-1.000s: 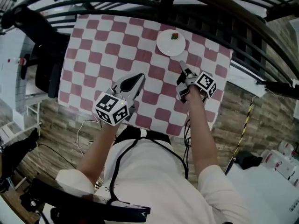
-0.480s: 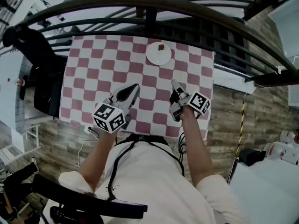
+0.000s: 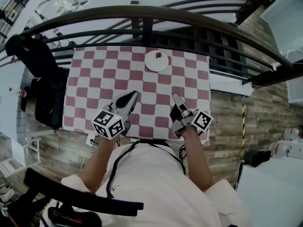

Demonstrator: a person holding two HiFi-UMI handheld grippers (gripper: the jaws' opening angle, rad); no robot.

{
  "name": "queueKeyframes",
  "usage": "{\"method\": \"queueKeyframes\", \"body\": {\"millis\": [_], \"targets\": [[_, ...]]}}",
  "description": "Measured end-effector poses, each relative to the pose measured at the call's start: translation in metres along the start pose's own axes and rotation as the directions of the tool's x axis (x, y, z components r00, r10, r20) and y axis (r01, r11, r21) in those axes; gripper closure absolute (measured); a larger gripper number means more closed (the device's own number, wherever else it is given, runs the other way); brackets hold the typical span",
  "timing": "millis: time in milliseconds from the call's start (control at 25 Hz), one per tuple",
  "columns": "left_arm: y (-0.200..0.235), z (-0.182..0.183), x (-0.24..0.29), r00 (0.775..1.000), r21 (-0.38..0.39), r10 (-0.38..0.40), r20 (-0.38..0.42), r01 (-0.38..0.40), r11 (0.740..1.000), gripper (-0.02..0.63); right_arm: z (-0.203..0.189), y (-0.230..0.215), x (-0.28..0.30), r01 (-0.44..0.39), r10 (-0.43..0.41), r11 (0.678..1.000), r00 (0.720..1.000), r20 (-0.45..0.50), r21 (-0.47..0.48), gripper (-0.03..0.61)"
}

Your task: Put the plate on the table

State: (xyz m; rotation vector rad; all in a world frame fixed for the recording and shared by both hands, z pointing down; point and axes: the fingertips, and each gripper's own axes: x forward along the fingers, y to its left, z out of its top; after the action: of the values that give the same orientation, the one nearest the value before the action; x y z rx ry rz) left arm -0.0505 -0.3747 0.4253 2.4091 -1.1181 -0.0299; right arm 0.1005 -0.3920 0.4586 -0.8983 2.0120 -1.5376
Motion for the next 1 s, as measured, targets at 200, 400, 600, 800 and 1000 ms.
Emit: {"method": "queueKeyframes", "body": {"millis": [200,400,600,800,1000], "targets": [[-0.012,0.007,-0.017,1.000,0.017,-0.015,0.020,0.015,1.000,0.607,-0.014,0.039,-0.021,-0.050,0.050,0.997,0.999,0.004,-0.065,0.572],[-0.019,0.006,-0.035,1.000,0.028,-0.023,0.013,0.023,0.999,0.607,-0.026,0.063,-0.036,-0.058,0.057,0.982,0.998,-0.012,-0.179,0.572],[-0.022,0.004,-0.052,1.000,0.027,-0.022,0.013,0.022,0.999,0.607,-0.038,0.081,-0.051,-0.078,0.067,0.942,0.997,-0.045,-0.325,0.572],[-0.018,0.002,-0.063,1.000,0.026,-0.022,0.014,0.022,0.999,0.607,-0.048,0.089,-0.056,-0.084,0.068,0.920,0.996,-0.056,-0.384,0.572],[-0.021,0.003,-0.065,0.999,0.027,-0.030,0.022,0.029,0.999,0.607,-0.052,0.096,-0.056,-0.085,0.056,0.877,0.996,-0.076,-0.472,0.572]]}}
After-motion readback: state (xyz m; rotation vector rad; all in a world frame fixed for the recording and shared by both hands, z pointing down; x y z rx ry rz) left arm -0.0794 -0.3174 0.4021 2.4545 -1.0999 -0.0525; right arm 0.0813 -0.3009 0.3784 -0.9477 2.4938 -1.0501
